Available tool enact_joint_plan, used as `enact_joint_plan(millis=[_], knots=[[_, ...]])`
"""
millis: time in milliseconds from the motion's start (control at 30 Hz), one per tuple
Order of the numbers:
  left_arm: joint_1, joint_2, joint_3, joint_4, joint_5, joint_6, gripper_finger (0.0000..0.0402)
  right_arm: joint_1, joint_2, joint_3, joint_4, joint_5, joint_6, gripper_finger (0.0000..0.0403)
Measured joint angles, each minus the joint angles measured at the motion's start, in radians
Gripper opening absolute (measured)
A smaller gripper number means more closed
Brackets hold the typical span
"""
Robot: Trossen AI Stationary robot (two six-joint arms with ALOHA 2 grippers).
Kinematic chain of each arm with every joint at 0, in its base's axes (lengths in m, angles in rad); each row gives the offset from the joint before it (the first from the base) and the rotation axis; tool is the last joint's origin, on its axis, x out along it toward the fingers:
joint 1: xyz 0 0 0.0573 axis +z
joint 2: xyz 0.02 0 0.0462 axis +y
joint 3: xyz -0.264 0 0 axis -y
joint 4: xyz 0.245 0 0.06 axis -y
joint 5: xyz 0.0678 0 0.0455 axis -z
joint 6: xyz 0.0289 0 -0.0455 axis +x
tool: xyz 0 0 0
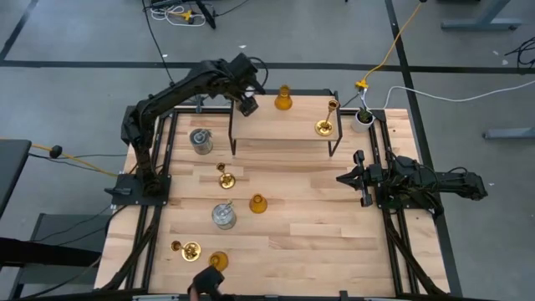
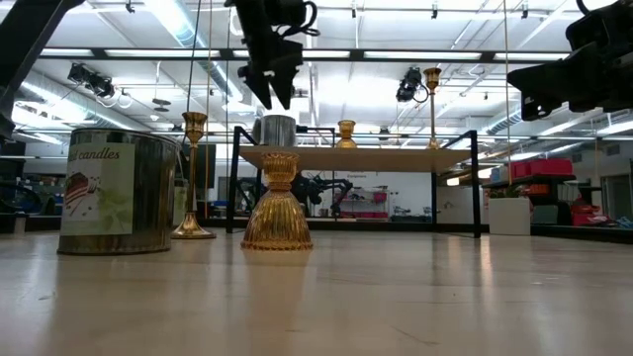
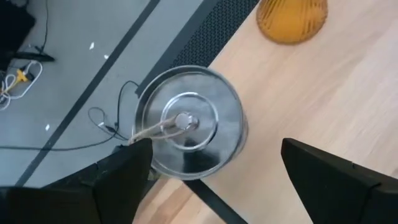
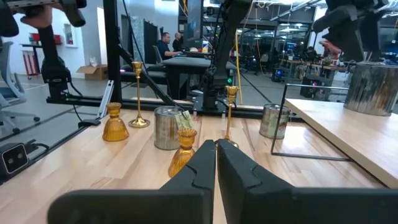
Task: Pick & Place candle stick holders
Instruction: Put the top scented candle on the shelf aligned with the other scented candle
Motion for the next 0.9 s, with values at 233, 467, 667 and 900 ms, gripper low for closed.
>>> enact_joint_plan(millis=[233,467,667,900], knots=[[0.0,-0.001,0.002,-0.047,-0.007,-0.012,0.0366,0.0,0.0,0.0,0.0,0.0,0.0,0.0022],[-0.017,-0.03,0.005,-0.138,-0.013,-0.011,0.0366,0.0,0.0,0.0,0.0,0.0,0.0,0.0022],[-0.022,-0.099,0.005,-0.18,-0.01,-0.011,0.0366,0.0,0.0,0.0,0.0,0.0,0.0,0.0022],[-0.028,-0.163,0.006,-0.226,0.041,-0.01,0.0366,0.0,0.0,0.0,0.0,0.0,0.0,0.0022]])
